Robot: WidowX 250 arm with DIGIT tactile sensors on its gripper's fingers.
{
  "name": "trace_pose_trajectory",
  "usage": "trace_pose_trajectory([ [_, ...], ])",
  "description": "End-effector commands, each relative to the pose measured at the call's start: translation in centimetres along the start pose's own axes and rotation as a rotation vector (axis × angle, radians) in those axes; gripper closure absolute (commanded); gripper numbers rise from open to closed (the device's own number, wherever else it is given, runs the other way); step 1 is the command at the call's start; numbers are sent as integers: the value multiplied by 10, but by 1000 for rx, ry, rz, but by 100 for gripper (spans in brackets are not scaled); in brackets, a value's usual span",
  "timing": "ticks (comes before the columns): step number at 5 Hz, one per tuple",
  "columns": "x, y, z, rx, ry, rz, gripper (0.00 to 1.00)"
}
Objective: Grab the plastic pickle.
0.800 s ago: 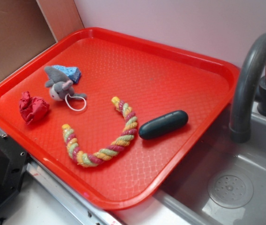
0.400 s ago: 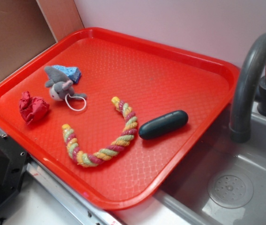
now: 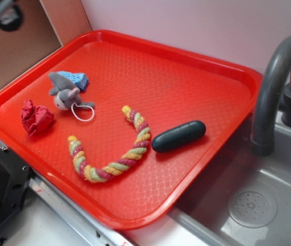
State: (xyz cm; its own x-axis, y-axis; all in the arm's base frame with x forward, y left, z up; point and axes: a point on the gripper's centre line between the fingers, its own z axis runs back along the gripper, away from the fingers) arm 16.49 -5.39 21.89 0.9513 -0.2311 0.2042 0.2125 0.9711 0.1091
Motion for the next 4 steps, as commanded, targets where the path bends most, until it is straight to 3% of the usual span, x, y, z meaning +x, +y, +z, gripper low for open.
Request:
trace_pose_trajectory([
  [1, 43, -54, -26, -206, -157, -125, 0],
  [2, 57, -72, -53, -252, -119, -107, 0],
  [3, 65, -83, -79, -220, -48, -136, 0],
  [4, 69, -93, -97, -231, -4, -161, 0],
])
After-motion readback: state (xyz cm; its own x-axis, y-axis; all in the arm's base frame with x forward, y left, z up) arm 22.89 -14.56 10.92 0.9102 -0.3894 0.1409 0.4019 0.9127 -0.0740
